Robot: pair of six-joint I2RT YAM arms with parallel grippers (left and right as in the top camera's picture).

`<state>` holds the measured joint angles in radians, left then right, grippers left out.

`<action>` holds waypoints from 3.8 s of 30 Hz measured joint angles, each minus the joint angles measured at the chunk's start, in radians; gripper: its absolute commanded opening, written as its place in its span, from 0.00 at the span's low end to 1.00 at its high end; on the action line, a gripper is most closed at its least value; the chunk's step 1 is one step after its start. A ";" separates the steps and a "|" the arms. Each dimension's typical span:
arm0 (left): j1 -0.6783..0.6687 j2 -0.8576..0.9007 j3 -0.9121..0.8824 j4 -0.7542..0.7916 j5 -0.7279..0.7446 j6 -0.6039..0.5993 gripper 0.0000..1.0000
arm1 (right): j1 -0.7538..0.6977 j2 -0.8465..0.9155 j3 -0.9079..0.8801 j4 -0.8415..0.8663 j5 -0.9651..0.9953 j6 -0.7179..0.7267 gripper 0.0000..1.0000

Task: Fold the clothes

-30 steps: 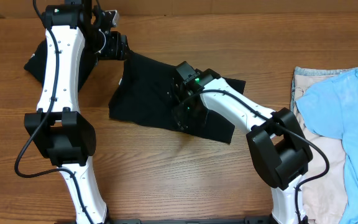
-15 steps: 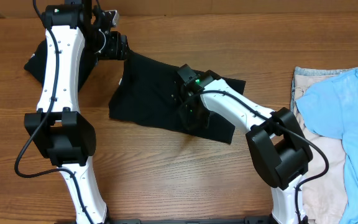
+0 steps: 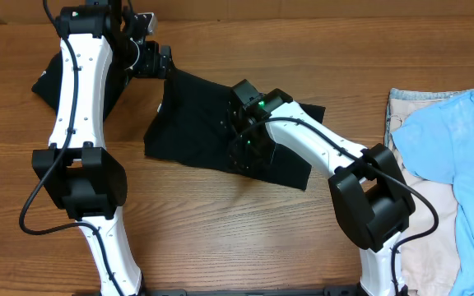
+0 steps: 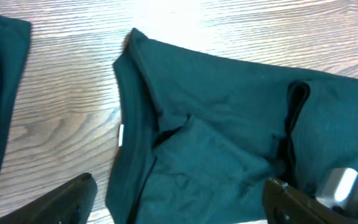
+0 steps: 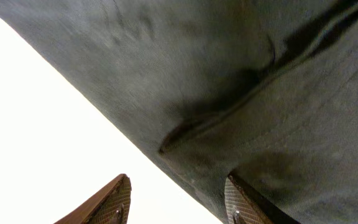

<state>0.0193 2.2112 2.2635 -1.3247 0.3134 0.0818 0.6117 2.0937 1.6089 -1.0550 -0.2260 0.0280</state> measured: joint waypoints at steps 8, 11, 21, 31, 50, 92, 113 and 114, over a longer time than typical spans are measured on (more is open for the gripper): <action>0.000 0.000 -0.021 0.003 -0.020 0.041 1.00 | -0.092 -0.098 0.122 -0.049 0.056 0.135 0.04; 0.000 0.000 -0.084 0.017 -0.024 0.052 1.00 | -0.182 -0.143 0.145 -0.083 0.050 0.191 0.04; 0.000 0.000 -0.349 0.150 -0.027 0.084 1.00 | -0.308 -0.113 -0.015 -0.063 -0.031 0.251 0.04; -0.003 0.000 -0.463 0.293 0.067 0.258 1.00 | -0.302 -0.069 -0.180 0.056 -0.100 0.240 0.04; -0.003 0.062 -0.513 0.372 0.081 0.266 1.00 | -0.302 -0.069 -0.203 0.086 -0.110 0.240 0.04; 0.074 0.173 -0.312 0.118 0.202 0.285 0.98 | -0.302 -0.069 -0.203 0.066 -0.110 0.239 0.04; 0.131 0.167 -0.338 0.192 0.207 0.346 1.00 | -0.302 -0.069 -0.203 0.074 -0.111 0.240 0.04; 0.130 0.160 -0.353 0.204 0.208 0.347 1.00 | -0.302 -0.069 -0.203 0.075 -0.111 0.239 0.04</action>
<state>0.1490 2.3714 1.9106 -1.1206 0.5209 0.4286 0.3099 2.0247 1.4055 -0.9798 -0.3367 0.2668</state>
